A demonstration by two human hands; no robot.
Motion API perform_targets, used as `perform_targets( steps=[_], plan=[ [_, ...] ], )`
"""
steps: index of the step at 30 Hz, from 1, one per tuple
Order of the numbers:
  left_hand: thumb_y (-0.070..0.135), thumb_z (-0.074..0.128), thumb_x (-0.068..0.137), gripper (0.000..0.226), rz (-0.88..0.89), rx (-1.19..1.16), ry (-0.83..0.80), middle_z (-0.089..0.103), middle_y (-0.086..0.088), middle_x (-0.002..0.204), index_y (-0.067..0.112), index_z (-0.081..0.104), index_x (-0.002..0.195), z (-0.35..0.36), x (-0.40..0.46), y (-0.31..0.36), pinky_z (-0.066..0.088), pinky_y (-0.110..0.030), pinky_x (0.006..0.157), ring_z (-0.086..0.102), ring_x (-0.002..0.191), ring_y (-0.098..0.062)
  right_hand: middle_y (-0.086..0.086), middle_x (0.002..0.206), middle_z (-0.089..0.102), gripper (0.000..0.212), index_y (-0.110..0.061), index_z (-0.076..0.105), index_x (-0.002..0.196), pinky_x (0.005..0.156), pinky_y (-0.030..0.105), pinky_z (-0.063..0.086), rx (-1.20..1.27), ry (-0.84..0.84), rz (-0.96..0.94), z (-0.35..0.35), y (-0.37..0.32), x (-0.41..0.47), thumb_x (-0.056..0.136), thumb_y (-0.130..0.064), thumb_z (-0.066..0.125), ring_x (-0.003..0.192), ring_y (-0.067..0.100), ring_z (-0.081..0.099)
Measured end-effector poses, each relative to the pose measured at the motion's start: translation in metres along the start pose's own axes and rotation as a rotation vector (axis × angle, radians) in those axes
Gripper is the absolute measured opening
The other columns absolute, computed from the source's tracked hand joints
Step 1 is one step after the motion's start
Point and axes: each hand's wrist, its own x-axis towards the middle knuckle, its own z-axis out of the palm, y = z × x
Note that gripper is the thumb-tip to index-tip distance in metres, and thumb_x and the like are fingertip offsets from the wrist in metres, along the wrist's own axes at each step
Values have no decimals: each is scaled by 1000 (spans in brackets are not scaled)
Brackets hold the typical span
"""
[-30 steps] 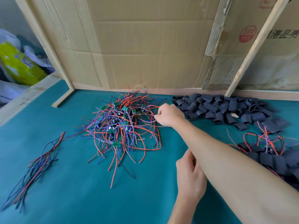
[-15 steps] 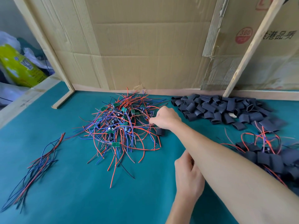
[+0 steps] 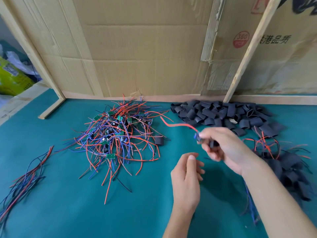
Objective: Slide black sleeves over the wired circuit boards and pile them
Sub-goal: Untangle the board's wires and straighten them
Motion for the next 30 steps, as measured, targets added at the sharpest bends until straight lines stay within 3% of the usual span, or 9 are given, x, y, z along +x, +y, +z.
perform_targets(
  steps=[3,6,11,15,18,23,27,30],
  plan=[
    [39,41,100,36,25,25,-35,72,-7,83,27,75,96,0,1,-1,51,-29,64,62,72,-15,8,60,52,21,-20,65,64,41,21,21,-53,-16,67,-2,36,-31,75,-37,68,42,17,38],
    [33,47,99,32,65,116,-115,68,-14,76,20,74,89,-2,1,-2,45,-32,66,55,69,-21,8,61,51,23,-20,63,64,40,17,17,-32,17,85,-1,57,-38,75,-39,67,40,12,35],
    [28,54,96,30,50,92,-68,69,-9,72,11,74,82,-3,0,0,45,-28,66,56,69,-12,7,68,56,35,-9,65,77,40,18,17,11,-19,49,-3,67,-40,82,-43,72,43,12,35],
    [17,60,98,22,54,93,-55,70,-5,74,9,74,84,-2,1,-2,45,-25,66,56,69,-10,5,70,58,21,-13,70,81,39,18,19,60,60,23,-6,71,-39,94,-28,72,46,12,32],
    [20,64,91,15,34,56,-47,75,-3,81,11,76,86,-2,0,-1,49,-20,70,63,73,-10,2,69,60,16,-14,74,82,40,17,22,61,148,-13,-6,74,-36,95,-21,70,45,12,32],
    [0,75,87,11,-4,38,-87,79,-6,91,11,78,91,-3,1,-2,56,-20,78,74,85,-18,-2,67,65,15,-15,73,78,43,17,27,162,198,-34,-2,77,-35,94,-13,71,48,10,34],
    [7,78,84,7,-10,61,-44,77,-4,85,13,77,86,-2,-1,-4,55,-19,73,72,78,-14,-3,77,68,8,-15,78,87,50,16,36,251,218,-68,-6,76,-35,89,-7,76,58,5,49],
    [12,79,83,6,-26,56,-26,76,-5,81,12,75,87,-2,0,-5,54,-22,66,70,72,-13,-1,89,70,14,-15,81,100,66,27,42,315,254,-64,-4,78,-33,90,-7,75,76,14,55]
  ],
)
